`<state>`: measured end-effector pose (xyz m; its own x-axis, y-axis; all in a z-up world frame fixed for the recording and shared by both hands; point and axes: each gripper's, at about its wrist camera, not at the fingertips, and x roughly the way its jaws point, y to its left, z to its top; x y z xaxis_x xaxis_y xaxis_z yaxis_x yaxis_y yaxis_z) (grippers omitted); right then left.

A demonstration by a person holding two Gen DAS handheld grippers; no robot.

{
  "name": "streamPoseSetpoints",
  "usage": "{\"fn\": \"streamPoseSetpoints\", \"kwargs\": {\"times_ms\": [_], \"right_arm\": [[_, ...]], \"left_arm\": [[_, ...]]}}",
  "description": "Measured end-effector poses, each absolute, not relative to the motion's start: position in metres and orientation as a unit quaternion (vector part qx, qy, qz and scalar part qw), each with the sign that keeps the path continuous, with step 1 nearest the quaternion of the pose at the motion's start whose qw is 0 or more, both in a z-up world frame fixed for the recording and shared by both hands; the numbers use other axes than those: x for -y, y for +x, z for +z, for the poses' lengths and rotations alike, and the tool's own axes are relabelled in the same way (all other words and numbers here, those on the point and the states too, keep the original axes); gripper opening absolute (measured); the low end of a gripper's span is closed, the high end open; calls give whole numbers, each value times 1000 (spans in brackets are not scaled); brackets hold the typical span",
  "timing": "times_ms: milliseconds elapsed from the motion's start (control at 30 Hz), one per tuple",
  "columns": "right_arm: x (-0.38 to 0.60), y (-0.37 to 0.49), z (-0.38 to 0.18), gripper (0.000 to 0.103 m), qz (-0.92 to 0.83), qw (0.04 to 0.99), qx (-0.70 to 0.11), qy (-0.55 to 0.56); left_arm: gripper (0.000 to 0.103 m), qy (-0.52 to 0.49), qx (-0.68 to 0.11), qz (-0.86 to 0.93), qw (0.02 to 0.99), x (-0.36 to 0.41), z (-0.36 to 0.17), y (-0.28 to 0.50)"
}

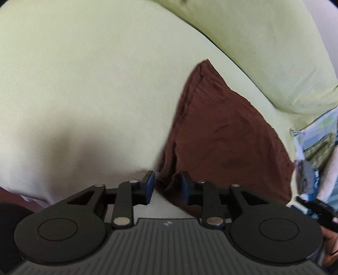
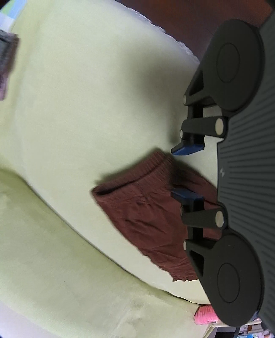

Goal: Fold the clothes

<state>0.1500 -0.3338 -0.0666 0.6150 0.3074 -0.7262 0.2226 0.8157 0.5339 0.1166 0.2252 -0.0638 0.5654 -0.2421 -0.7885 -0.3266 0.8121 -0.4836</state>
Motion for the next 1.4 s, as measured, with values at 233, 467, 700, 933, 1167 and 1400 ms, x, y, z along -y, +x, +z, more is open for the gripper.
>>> {"fn": "streamPoseSetpoints", "kwargs": {"times_ms": [233, 467, 700, 933, 1167, 1400], "right_arm": [[299, 173, -30, 34, 159, 908, -376, 94], [262, 228, -28, 32, 249, 907, -337, -45], [270, 263, -28, 32, 289, 887, -353, -69], [277, 276, -46, 32, 278, 884, -371, -66], [285, 273, -51, 32, 264, 885, -378, -70], [278, 271, -54, 32, 274, 880, -369, -122]], "left_arm": [[43, -70, -439, -69, 893, -221, -4, 167], [44, 106, -398, -230, 882, -201, 8, 264], [20, 242, -408, -309, 824, -179, -24, 318], [16, 269, -405, -342, 804, -176, -41, 322], [32, 289, -407, -351, 792, -175, -49, 336], [0, 323, -410, -364, 771, -166, -45, 326]]}}
